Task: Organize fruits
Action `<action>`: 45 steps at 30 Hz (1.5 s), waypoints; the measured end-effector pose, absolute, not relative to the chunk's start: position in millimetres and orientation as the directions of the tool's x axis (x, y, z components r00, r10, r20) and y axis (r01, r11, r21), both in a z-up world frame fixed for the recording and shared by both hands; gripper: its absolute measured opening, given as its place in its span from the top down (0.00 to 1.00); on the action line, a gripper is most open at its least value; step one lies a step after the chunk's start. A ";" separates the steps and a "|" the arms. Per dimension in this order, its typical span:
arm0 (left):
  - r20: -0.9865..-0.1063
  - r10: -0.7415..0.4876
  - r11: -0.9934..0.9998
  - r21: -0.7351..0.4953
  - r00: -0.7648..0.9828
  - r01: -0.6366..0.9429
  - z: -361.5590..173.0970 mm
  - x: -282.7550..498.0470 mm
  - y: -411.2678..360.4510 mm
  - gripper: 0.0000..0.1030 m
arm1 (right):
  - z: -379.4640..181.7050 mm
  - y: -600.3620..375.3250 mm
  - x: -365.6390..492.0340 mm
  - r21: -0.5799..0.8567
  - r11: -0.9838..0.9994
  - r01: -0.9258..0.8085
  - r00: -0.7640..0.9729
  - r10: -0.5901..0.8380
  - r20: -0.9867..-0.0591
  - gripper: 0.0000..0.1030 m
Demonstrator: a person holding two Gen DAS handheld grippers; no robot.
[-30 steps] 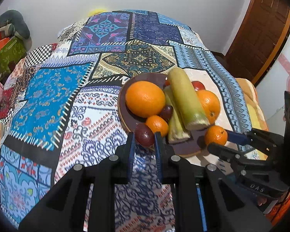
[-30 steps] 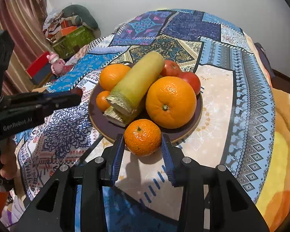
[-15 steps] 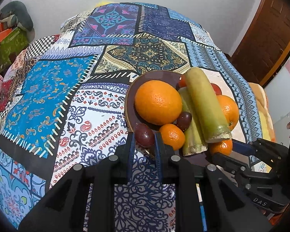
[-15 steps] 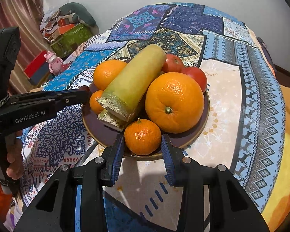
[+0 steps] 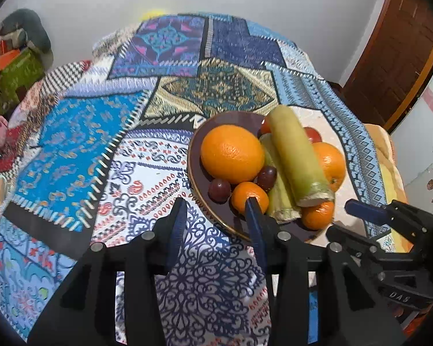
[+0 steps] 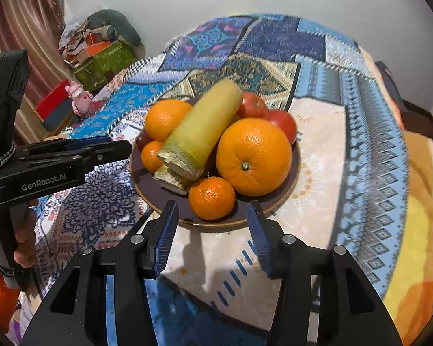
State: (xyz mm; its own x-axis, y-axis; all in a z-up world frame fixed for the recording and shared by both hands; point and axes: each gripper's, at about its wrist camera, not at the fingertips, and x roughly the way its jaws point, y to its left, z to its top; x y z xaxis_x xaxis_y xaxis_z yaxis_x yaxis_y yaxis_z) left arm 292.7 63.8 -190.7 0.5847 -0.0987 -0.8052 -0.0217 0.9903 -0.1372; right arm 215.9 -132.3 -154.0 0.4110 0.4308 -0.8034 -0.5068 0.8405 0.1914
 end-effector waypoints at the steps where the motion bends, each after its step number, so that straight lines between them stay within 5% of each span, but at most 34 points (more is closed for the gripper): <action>1: -0.794 -0.096 0.991 -0.134 0.600 -0.019 -183.4 286.6 63.0 0.59 | -149.8 -133.8 214.6 0.190 0.841 -0.506 0.419 0.433 -0.798 0.56; 23: -0.342 -0.089 0.991 -0.121 0.935 0.051 16.9 85.8 28.9 0.58 | 44.5 -184.9 65.4 0.132 0.845 -0.518 0.764 0.527 -0.372 0.54; 28: -0.269 -0.058 0.995 -0.098 0.961 0.033 32.3 51.6 22.5 0.52 | 56.8 -189.9 40.3 0.134 0.845 -0.517 0.789 0.531 -0.309 0.45; 33: -0.225 -0.020 0.998 -0.062 0.974 0.006 36.5 31.9 15.6 0.32 | 62.0 -187.6 27.0 0.118 0.853 -0.509 0.808 0.520 -0.275 0.28; 45: -0.192 0.010 0.998 -0.052 0.981 -0.021 36.6 16.6 12.4 0.05 | 60.9 -186.5 14.5 0.067 0.892 -0.446 0.859 0.448 -0.249 0.00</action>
